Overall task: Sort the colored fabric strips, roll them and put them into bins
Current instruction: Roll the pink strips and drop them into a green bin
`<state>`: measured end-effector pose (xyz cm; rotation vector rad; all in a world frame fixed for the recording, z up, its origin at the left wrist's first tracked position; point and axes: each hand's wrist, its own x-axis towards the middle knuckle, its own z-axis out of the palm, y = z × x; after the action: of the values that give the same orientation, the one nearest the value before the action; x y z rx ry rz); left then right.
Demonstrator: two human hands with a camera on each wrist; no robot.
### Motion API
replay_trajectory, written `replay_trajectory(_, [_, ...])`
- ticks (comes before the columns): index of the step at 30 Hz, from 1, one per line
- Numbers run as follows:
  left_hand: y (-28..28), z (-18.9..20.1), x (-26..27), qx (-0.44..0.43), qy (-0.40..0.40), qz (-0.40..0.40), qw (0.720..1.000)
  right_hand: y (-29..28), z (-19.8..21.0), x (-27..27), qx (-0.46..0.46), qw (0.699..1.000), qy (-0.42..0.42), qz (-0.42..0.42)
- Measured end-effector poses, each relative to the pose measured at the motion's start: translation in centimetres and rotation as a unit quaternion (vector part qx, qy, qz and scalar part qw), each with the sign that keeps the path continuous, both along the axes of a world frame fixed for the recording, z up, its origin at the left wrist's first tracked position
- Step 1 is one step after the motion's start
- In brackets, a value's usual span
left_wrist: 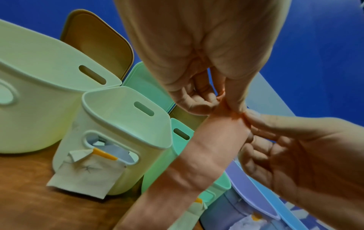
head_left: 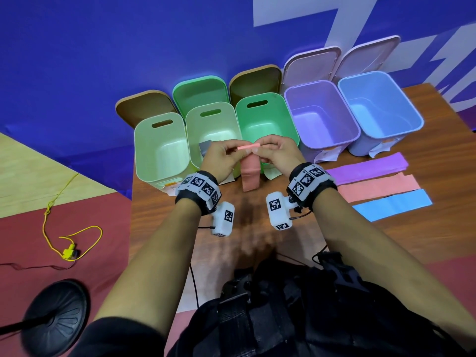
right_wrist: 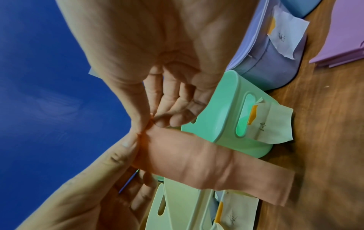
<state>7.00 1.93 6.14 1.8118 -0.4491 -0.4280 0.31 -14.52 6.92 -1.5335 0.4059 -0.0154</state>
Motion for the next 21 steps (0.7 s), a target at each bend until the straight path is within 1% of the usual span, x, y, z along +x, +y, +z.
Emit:
replay_trajectory(3, [0.07, -0.12, -0.17, 0.017, -0.030, -0.009, 0.999, -0.01, -0.16, 0.00, -0.014, 1.000, -0.001, -0.008])
replay_trajectory(8, [-0.01, -0.10, 0.02, 0.042, -0.065, 0.005, 0.997, 0.02, -0.02, -0.32, -0.039, 0.999, -0.002, -0.011])
replay_trajectory(11, [-0.09, 0.17, -0.17, 0.009, -0.036, -0.001, 0.999, -0.07, 0.32, -0.45, -0.031, 0.999, -0.023, -0.009])
replay_trajectory(14, [-0.16, 0.31, -0.40, -0.004, -0.036, 0.011, 0.999, -0.10, 0.53, -0.52, -0.031, 0.999, -0.039, -0.004])
replay_trajectory(18, [-0.20, 0.38, -0.55, -0.021, -0.001, 0.011, 1.000, 0.03, 0.30, -0.38, -0.028, 0.999, -0.026, -0.030])
replay_trajectory(21, [-0.14, 0.15, -0.53, -0.008, 0.014, 0.006, 1.000, 0.07, 0.22, -0.38, -0.035, 0.998, -0.021, -0.044])
